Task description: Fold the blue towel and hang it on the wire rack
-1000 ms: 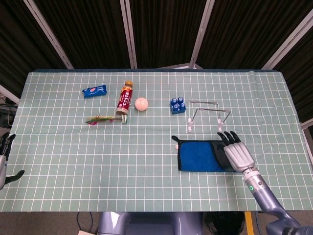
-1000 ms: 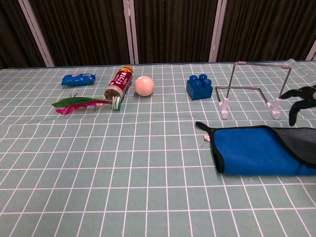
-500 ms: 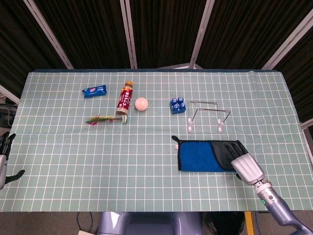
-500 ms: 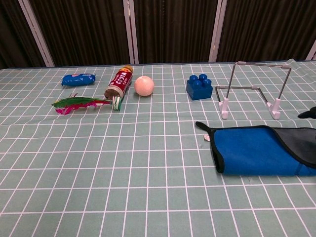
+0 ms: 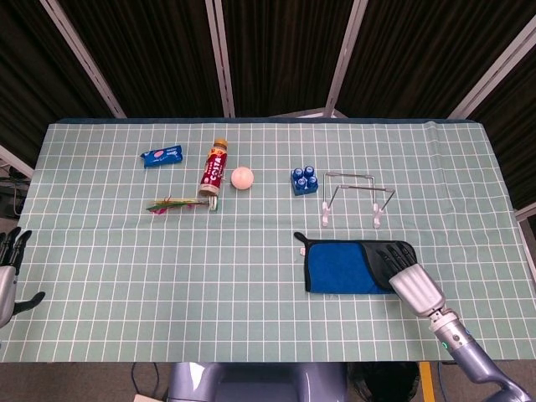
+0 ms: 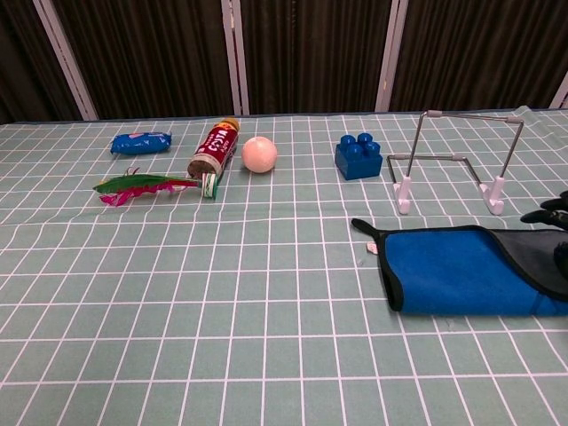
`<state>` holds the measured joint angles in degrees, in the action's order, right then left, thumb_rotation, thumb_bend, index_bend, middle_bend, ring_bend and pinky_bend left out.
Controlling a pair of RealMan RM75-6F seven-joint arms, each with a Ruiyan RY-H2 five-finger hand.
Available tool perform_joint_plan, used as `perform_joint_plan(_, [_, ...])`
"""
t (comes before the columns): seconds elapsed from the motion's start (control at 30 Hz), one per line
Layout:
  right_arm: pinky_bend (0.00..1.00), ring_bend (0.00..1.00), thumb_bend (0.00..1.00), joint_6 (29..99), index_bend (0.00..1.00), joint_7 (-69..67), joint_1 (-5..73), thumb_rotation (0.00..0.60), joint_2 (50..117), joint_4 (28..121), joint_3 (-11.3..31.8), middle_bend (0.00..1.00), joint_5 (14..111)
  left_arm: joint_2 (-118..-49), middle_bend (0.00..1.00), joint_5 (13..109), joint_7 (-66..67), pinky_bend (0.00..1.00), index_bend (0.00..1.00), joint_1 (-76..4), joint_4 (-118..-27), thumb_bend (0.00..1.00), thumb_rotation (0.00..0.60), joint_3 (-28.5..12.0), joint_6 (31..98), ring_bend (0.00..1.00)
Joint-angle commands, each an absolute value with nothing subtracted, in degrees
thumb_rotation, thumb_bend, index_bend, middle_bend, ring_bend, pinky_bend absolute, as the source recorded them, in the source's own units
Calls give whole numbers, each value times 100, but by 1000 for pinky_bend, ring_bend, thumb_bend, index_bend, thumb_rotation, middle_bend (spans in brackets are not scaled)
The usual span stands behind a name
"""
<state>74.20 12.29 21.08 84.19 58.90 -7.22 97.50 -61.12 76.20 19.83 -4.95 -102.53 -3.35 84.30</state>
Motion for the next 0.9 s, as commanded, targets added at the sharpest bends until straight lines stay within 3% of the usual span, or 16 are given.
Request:
perform_joint_plan(0.03, [6, 0, 274, 7493, 493, 1021, 2087, 600, 8470, 5795, -711, 71, 9789, -6122, 0, 7605, 1985, 0, 0, -499, -10241, 0, 600, -343, 8428, 0])
perform_joint_plan(0.3, [30, 0, 411, 7459, 566, 524, 2066, 600, 8564, 5685, -637, 100, 9701, -6141, 0, 7647, 1978, 0, 0, -499, -10215, 0, 600, -338, 8446, 0])
perform_joint_plan(0.47, [38, 0, 420, 7197, 601, -43, 2071, 600, 8525, 5930, -513, 109, 9398, -6138, 0, 7648, 1966, 0, 0, -498, -10213, 0, 600, -340, 8446, 0])
perform_joint_plan(0.57, [56, 0, 431, 6790, 613, -697, 2131, 600, 8463, 6290, -131, 121, 8768, -6135, 0, 7637, 1961, 0, 0, -498, -10210, 0, 600, -342, 8439, 0])
perform_joint_plan(0.9, [85, 0, 445, 5993, 616, -1227, 2237, 600, 8254, 6691, 467, 129, 7698, -6130, 0, 7624, 1955, 0, 0, -504, -10202, 0, 600, -342, 8418, 0])
